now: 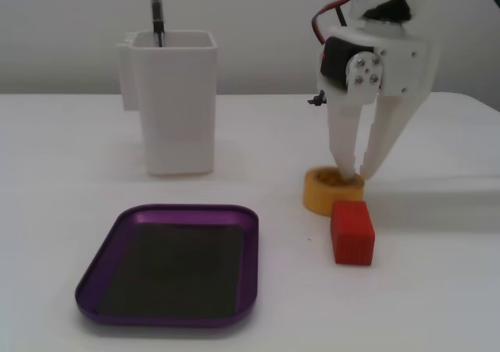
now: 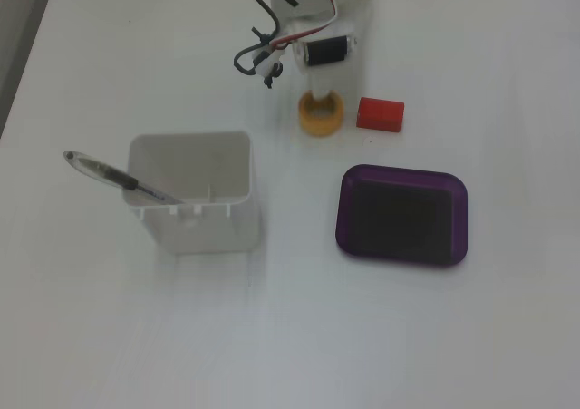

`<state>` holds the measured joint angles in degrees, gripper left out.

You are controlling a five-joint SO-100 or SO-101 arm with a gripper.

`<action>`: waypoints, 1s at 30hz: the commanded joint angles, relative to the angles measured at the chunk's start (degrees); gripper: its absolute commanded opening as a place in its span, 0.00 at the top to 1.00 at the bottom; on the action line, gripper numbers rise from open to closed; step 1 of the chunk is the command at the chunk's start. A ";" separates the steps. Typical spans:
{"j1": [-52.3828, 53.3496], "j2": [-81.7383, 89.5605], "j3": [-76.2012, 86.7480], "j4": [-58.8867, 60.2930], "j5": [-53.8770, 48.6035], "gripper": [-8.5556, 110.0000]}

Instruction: Remove the yellow tape from the box.

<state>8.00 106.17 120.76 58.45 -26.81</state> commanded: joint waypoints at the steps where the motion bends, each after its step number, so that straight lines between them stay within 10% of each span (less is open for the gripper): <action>1: 0.26 -0.88 -1.05 -0.18 -0.62 0.86; 19: 0.53 35.60 -14.50 21.71 0.18 0.82; 30: 0.35 76.38 23.73 13.01 11.87 0.82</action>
<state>8.44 173.06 134.30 75.94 -16.88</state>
